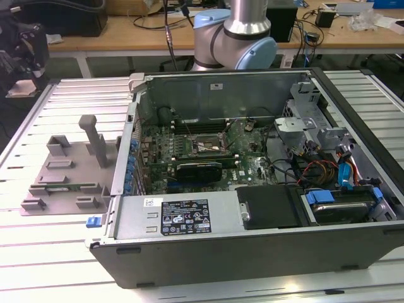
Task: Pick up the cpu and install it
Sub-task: 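Pick up the cpu and move it towards the insertion slot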
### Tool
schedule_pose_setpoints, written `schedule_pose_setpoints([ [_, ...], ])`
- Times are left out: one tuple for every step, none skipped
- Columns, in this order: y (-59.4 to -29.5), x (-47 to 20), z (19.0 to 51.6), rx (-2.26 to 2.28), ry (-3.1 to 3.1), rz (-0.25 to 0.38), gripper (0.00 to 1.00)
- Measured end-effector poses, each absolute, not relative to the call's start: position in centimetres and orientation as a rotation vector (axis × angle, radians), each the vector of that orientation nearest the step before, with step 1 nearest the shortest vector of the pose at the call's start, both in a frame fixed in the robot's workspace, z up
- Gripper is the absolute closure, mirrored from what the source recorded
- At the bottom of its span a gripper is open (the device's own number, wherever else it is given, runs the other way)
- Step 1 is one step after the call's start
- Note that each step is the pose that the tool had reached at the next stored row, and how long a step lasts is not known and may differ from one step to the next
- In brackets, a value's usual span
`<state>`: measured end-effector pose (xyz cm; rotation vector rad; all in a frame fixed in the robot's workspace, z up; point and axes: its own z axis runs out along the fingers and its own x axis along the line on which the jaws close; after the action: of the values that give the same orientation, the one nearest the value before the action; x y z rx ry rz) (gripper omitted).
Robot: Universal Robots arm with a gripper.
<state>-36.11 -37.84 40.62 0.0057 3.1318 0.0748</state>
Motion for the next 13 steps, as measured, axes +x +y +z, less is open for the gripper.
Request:
schedule_pose_setpoints([
  [-37.8, -35.9, 40.6, 0.006, 3.132, 0.075, 0.45],
  [-37.8, -35.5, 40.6, 0.006, 3.132, 0.075, 0.45],
  [-37.8, -35.2, 40.6, 0.006, 3.132, 0.075, 0.45],
  [-37.8, -34.9, 40.6, 0.006, 3.132, 0.075, 0.45],
  [-37.8, -34.4, 40.6, 0.006, 3.132, 0.075, 0.45],
  [-37.8, -34.1, 40.6, 0.006, 3.132, 0.075, 0.45],
  [-37.8, -33.9, 40.6, 0.006, 3.132, 0.075, 0.45],
  [-37.8, -33.6, 40.6, 0.006, 3.132, 0.075, 0.45],
  [-37.8, -33.4, 40.6, 0.006, 3.132, 0.075, 0.45],
  [-37.8, -32.9, 40.6, 0.006, 3.132, 0.075, 0.45],
  [-37.8, -32.5, 40.6, 0.006, 3.132, 0.075, 0.45],
  [-37.8, -32.1, 40.6, 0.006, 3.132, 0.075, 0.45],
  [-37.8, -31.8, 40.6, 0.006, 3.132, 0.075, 0.45],
])
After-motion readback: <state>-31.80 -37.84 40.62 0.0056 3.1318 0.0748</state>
